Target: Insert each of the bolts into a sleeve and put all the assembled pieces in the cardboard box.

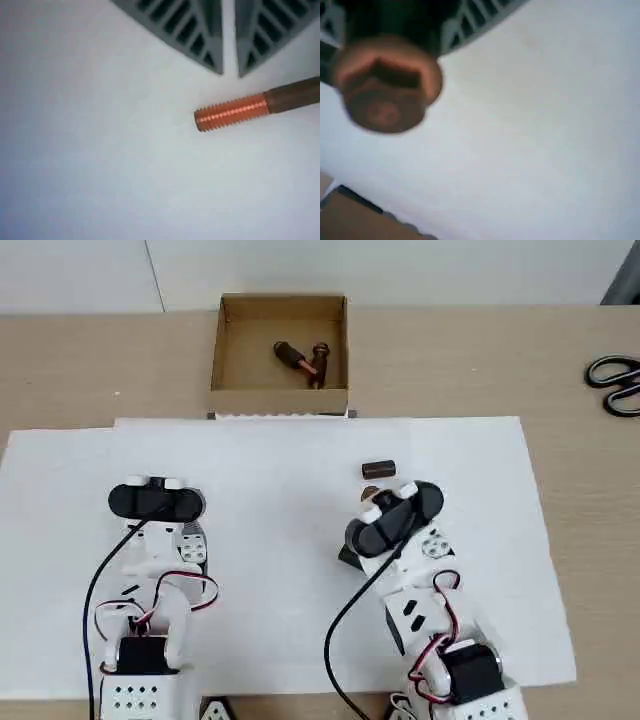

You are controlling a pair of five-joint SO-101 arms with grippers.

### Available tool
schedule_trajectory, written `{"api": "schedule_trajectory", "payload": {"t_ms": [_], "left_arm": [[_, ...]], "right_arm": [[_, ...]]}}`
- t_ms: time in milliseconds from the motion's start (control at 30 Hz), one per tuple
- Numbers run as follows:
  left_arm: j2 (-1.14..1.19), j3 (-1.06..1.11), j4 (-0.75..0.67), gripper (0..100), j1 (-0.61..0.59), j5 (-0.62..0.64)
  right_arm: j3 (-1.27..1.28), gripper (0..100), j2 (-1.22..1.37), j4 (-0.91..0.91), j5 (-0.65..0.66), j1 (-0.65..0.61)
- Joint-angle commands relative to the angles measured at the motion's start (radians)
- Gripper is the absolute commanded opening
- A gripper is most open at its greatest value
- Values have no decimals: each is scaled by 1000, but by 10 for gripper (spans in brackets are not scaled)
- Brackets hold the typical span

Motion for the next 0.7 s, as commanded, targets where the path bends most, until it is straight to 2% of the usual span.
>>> {"api": "schedule_trajectory", "payload": {"t_ms": [0, 167, 433, 667], "left_arm": [[-9, -2, -29, 6, -5, 2], [-9, -2, -29, 6, -5, 3], [-9, -2, -29, 6, 0, -2], [-9, 1, -23, 6, 112, -152]], "right_arm": [[-167, 3, 163, -30, -14, 7], [-425, 3, 538, -136, -78, 25], [-970, 3, 1185, -147, -83, 25], [-1427, 3, 1653, -154, -81, 25]]}}
